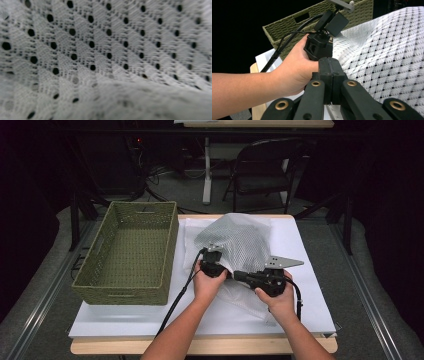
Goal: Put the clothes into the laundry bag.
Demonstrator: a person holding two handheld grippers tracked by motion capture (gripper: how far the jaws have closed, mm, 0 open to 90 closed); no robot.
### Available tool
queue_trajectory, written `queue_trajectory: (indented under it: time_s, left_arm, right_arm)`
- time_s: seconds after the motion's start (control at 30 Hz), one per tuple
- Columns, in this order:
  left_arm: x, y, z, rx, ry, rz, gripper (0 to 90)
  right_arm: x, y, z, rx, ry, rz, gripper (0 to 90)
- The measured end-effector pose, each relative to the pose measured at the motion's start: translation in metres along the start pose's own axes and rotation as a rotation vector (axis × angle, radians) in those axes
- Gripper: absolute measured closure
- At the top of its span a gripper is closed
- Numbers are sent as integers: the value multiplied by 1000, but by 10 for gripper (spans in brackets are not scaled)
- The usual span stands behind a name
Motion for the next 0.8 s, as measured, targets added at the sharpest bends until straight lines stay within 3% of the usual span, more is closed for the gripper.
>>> queue_trajectory:
  time_s: [0.1, 0.3, 0.43, 0.5, 0.6, 0.7, 0.8]
  left_arm:
    - [5, 2, -9, 2, -13, 28, 786]
    - [10, 5, -15, 25, -7, 8, 703]
    - [9, 6, -10, 38, 24, 5, 548]
    - [7, 8, -6, 39, 15, 0, 483]
    - [6, 11, 0, 40, 20, -16, 435]
    - [4, 14, 6, 52, -2, -51, 396]
    - [3, 18, 11, 51, 14, -57, 362]
  right_arm:
    - [-2, 2, -1, 4, 11, -6, 900]
    - [-6, 5, -4, 29, 43, 1, 900]
    - [-9, 5, -3, 26, 54, 2, 900]
    - [-10, 5, -3, 25, 56, -3, 900]
    - [-11, 5, -1, 19, 60, -13, 900]
    - [-12, 5, -1, 14, 61, -16, 900]
    - [-12, 5, -1, 15, 61, -16, 900]
Point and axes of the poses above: each handheld gripper's, and its own axes: z roughly backward along the jaws, y roughly out of its underside, x roughly to its left, the point moved 2 cm from there along -z, roughly forward along the jaws, and after that the axes turned 7 degrees about x, right-handed, at the moved point
